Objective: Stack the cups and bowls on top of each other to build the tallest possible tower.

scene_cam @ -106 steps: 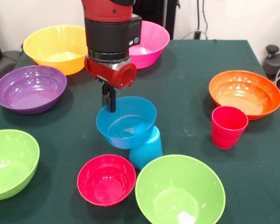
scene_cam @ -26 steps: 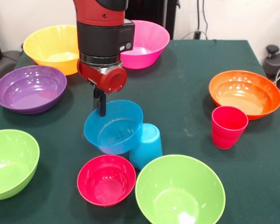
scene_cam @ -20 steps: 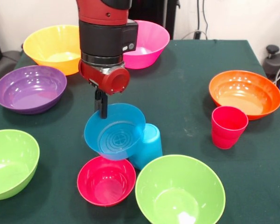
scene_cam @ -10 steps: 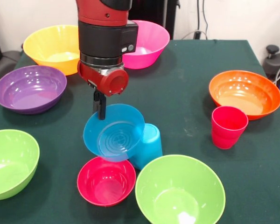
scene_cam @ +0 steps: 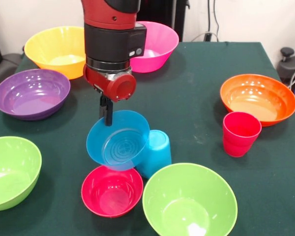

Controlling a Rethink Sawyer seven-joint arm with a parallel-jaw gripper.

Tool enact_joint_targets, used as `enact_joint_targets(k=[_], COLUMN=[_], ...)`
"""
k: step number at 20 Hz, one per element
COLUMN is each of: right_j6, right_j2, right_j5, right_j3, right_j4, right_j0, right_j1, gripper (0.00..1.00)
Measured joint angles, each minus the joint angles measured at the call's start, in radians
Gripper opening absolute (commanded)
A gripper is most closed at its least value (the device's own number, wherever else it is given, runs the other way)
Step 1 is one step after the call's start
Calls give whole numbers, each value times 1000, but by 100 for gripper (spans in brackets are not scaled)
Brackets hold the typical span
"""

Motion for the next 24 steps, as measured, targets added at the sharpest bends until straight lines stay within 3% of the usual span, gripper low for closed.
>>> enact_joint_targets(k=[17, 24], right_j6=[0, 0], right_j2=[-31, -33], right_j5=[0, 0], right_j3=[17, 23], right_j4=[69, 79], right_j0=[64, 61], right_j1=[-4, -4], gripper=[0, 0])
